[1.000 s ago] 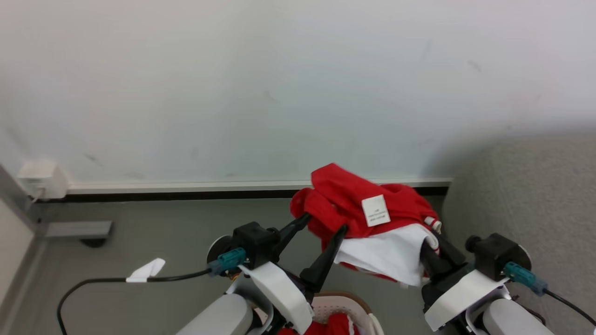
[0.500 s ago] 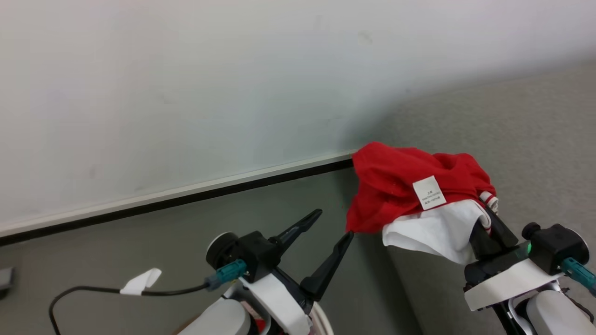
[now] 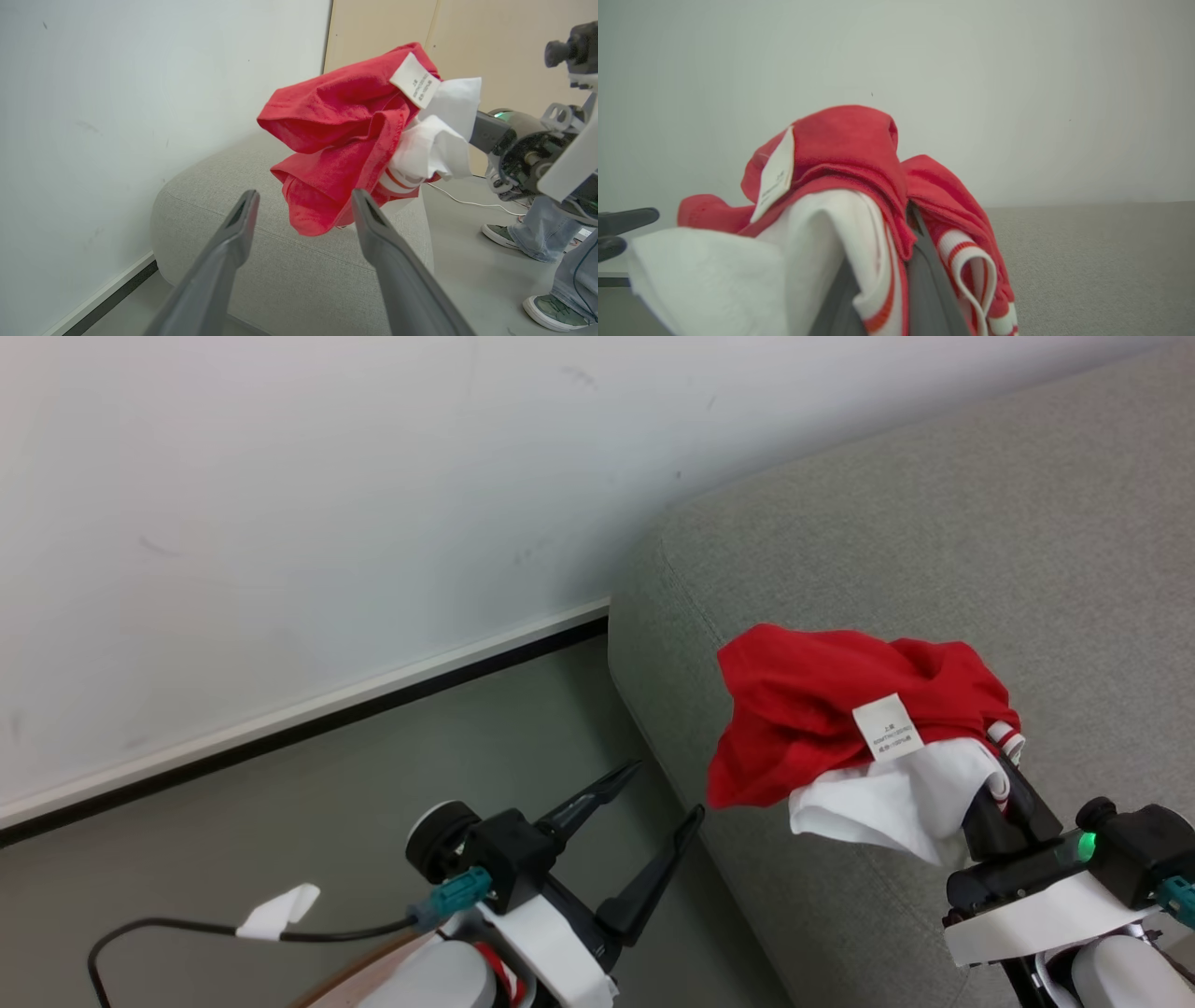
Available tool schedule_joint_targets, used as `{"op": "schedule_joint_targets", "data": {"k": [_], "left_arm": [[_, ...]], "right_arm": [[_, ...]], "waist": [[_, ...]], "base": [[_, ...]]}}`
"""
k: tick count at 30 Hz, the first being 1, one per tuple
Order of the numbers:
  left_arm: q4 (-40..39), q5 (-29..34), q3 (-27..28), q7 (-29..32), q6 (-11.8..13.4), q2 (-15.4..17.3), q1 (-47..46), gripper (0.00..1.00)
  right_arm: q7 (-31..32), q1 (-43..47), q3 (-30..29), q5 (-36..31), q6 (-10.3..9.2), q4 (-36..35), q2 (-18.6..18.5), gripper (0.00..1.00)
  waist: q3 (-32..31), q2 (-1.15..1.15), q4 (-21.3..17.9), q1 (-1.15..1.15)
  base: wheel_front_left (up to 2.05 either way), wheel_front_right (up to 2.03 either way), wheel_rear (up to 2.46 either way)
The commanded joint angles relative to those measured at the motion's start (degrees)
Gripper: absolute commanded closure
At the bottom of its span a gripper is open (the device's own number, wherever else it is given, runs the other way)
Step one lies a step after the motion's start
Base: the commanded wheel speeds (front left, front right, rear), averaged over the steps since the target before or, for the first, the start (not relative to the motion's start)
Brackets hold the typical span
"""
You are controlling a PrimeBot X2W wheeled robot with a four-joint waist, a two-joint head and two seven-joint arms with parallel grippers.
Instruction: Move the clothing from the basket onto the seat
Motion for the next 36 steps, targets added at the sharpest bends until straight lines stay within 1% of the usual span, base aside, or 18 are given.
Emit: {"op": "schedule_joint_targets", "data": {"k": [1, 5, 7, 9, 11, 12, 15, 17, 19, 22, 24, 26, 27, 29, 33, 36], "left_arm": [[-0.22, 0.38, 0.05, -0.27, -0.31, 0.48, -0.16, 0.00], [-1.09, 1.37, -0.09, -0.36, -0.65, 1.06, -1.49, 0.00], [-1.67, 1.83, -0.27, -0.17, -0.94, 1.74, -2.24, 0.00], [-2.68, 2.40, -0.59, 0.61, -1.33, 2.59, -3.40, 0.00], [-3.85, 3.17, -0.72, 1.46, -1.67, 3.66, -4.72, 0.00], [-3.85, 3.17, -0.72, 1.46, -1.67, 3.66, -4.72, 0.00], [-6.06, 3.85, -0.73, 3.02, -2.13, 5.47, -6.85, 0.00], [-7.72, 4.04, -0.61, 4.36, -2.28, 6.77, -8.26, 0.00], [-9.41, 4.30, -0.35, 5.13, -2.49, 7.76, -9.45, 0.00], [-11.56, 4.80, 0.03, 6.08, -2.59, 9.47, -10.63, 0.00], [-12.71, 5.03, -0.05, 6.75, -2.76, 10.34, -11.39, 0.00], [-13.93, 5.27, 0.10, 7.13, -2.70, 10.71, -12.14, 0.00], [-14.66, 5.44, 0.42, 7.31, -2.54, 11.36, -12.52, 0.00], [-15.31, 5.52, 0.65, 7.21, -2.41, 11.61, -12.99, 0.00], [-15.84, 5.59, 0.89, 6.67, -2.28, 11.79, -13.57, 0.00], [-15.86, 5.55, 1.11, 5.98, -2.23, 11.63, -14.27, 0.00]], "right_arm": [[-0.18, 0.22, -0.70, -0.24, -0.12, -0.52, 0.17, 1.00], [-0.18, -1.94, -2.65, -0.35, -0.12, -1.48, 0.33, 1.00], [-0.18, -3.54, -4.38, -0.18, -0.12, -2.42, 0.87, 1.00], [-0.17, -4.90, -6.46, -0.87, -0.12, -1.98, 0.50, 1.00], [-0.18, -7.50, -9.13, -0.23, -0.12, -2.32, 0.81, 1.00], [-0.18, -7.50, -9.13, -0.23, -0.12, -2.32, 0.81, 1.00], [-0.18, -10.97, -12.54, -0.83, -0.12, -2.22, 0.38, 1.00], [-0.17, -13.43, -14.66, -1.40, -0.12, -1.73, -0.55, 1.00], [-0.18, -16.58, -17.26, -0.46, -0.12, -0.85, -1.66, 1.00], [-0.18, -20.38, -20.81, -0.79, -0.12, 0.48, -2.07, 1.00], [-0.18, -22.22, -22.30, -1.93, -0.12, 2.67, -4.14, 1.00], [-0.18, -24.60, -24.69, -1.60, -0.13, 3.75, -5.86, 1.00], [-0.18, -25.93, -27.74, -1.80, -0.13, 5.65, -7.65, 1.00], [-0.17, -27.10, -31.34, -4.44, -0.14, 8.11, -10.10, 1.00], [-0.18, -30.78, -36.61, -7.15, -0.13, 13.06, -12.63, 1.00], [0.73, -33.12, -37.33, -8.34, -0.13, 17.73, -13.94, 1.00]], "waist": [[0.89, 0.00, -0.43, 0.00], [3.37, 0.00, -0.18, 0.00], [5.56, 0.00, 0.22, 0.00], [8.39, 0.00, 0.98, 0.00], [11.53, 0.00, 1.94, 0.00], [11.53, 0.00, 1.94, 0.00], [16.52, 0.00, 3.45, 0.00], [20.18, 0.00, 4.55, 0.00], [23.59, 0.00, 5.83, 0.00], [27.90, 0.00, 7.33, 0.00], [30.40, 0.00, 8.66, 0.00], [32.60, 0.00, 10.04, 0.00], [34.40, 0.00, 11.18, 0.00], [35.93, 0.00, 12.31, 0.00], [38.36, 0.00, 14.27, 0.00], [39.90, 0.00, 15.52, 0.00]], "base": [[0.00, 0.00, 0.00], [0.00, 0.00, 0.00], [0.00, 0.00, 0.00], [0.00, 0.00, 0.00], [0.00, 0.00, 0.00], [0.00, 0.00, 0.00], [0.00, 0.00, 0.00], [0.00, 0.00, 0.00], [0.00, 0.00, 0.00], [0.00, 0.00, 0.00], [0.00, 0.00, 0.00], [0.00, 0.00, 0.00], [0.00, 0.00, 0.00], [0.00, 0.00, 0.00], [0.00, 0.00, 0.00], [0.00, 0.00, 0.00]]}}
